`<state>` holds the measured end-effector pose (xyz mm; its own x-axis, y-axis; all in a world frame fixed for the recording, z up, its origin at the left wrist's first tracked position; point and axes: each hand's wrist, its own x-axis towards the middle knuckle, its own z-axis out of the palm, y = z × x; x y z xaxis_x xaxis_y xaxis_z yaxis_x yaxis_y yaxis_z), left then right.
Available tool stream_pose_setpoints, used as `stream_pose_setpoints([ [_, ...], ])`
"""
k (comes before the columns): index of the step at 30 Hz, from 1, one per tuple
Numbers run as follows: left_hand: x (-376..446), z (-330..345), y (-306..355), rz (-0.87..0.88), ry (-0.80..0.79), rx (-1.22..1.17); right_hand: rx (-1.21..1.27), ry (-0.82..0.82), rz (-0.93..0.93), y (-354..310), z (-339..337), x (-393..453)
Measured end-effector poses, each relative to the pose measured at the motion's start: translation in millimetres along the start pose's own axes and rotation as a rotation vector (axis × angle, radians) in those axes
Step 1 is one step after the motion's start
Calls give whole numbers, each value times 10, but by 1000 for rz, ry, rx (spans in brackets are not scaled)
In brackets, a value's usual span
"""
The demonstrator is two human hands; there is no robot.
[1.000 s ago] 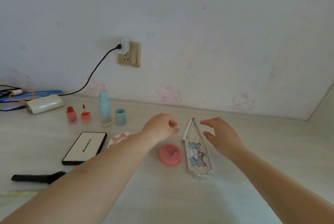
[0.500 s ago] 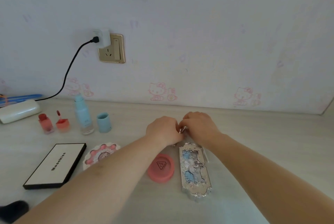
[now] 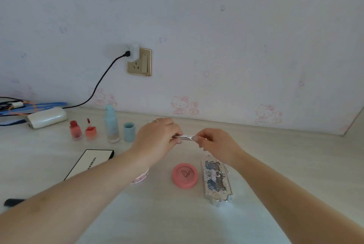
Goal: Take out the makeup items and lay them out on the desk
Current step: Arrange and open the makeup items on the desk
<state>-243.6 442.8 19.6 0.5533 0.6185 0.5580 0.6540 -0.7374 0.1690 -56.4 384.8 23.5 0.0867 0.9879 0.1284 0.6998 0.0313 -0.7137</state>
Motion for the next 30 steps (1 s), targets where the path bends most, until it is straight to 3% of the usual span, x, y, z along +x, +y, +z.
stream_pose_setpoints([
  [3,-200,-223,-49,54,87,5,196,-94,94,-213,57,-174],
  [6,-427,-494,-60,89,129,13,291,-61,46,-438,164,-367],
  [11,-804,-924,-105,55,30,-16,296,-10,-34,-843,362,-695],
  [16,-1220,-1268,-273,78,31,3,174,31,-220,-1074,658,-943],
  [23,-1663,-1575,-520,75,28,97,167,-145,-85,-1622,1070,-1053],
  [30,-1949,-1757,-751,14,33,72,148,-43,-244,-1734,1406,-1013],
])
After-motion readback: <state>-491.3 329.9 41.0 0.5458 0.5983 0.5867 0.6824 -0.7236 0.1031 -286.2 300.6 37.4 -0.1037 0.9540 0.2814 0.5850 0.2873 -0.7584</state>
